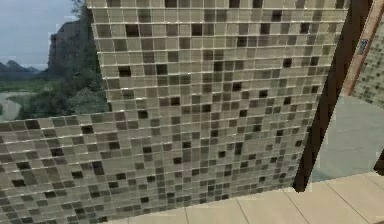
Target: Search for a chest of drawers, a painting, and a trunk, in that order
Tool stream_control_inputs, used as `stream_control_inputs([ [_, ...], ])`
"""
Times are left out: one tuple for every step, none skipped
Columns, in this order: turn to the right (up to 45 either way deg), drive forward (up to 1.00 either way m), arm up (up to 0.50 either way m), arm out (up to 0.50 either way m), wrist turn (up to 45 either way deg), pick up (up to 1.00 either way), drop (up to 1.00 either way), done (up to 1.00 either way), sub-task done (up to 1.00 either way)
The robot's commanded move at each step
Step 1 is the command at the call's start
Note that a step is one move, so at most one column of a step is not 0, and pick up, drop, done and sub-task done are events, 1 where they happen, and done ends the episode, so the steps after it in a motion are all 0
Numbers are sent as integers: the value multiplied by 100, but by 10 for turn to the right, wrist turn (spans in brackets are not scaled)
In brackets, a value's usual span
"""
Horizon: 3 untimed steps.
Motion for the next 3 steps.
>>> stream_control_inputs([
  [90,0,0,0,0,0,0,0,0],
  [0,40,0,0,0,0,0,0,0],
  [-450,0,0,0,0,0,0,0,0],
])
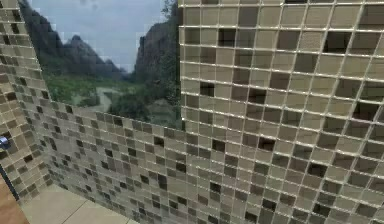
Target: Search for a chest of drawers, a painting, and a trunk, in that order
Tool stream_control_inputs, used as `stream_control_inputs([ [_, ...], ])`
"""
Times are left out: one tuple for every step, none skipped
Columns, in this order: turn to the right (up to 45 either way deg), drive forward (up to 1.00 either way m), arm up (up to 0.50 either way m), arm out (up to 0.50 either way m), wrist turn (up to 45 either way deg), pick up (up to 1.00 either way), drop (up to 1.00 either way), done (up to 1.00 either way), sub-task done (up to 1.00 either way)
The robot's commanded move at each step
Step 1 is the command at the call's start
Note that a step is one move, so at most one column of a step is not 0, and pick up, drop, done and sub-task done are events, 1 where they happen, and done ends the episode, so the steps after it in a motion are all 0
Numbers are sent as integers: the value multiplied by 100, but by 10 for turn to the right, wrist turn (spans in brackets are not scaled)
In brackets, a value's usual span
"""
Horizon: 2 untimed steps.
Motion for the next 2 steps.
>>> stream_control_inputs([
  [-240,0,0,0,0,0,0,0,0],
  [0,0,0,0,0,0,0,0,100],
])
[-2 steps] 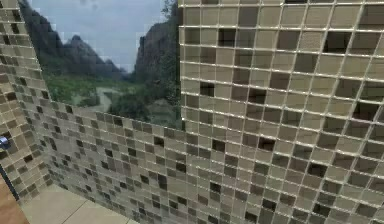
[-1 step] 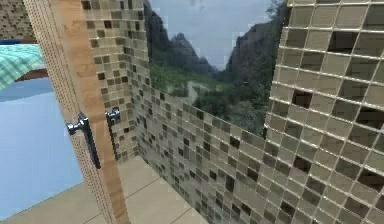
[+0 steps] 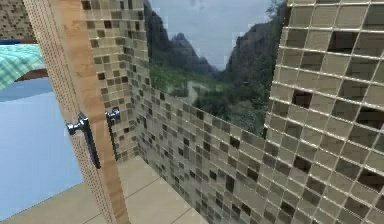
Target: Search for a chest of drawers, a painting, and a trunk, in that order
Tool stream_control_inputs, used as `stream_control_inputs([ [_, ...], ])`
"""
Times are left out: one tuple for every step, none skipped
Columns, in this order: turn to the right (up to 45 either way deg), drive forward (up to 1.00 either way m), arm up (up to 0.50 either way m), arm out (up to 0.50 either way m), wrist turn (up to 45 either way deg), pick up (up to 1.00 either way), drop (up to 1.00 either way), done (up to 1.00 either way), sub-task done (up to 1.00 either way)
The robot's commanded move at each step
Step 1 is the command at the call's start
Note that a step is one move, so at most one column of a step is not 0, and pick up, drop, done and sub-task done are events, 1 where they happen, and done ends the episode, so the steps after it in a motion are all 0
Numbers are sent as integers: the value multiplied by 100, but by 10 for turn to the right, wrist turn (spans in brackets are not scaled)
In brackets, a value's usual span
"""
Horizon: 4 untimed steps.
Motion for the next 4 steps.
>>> stream_control_inputs([
  [450,0,0,0,0,0,0,0,0],
  [450,0,0,0,0,0,0,0,0],
  [330,0,0,0,0,0,0,0,0],
  [30,0,0,0,0,0,0,0,0],
])
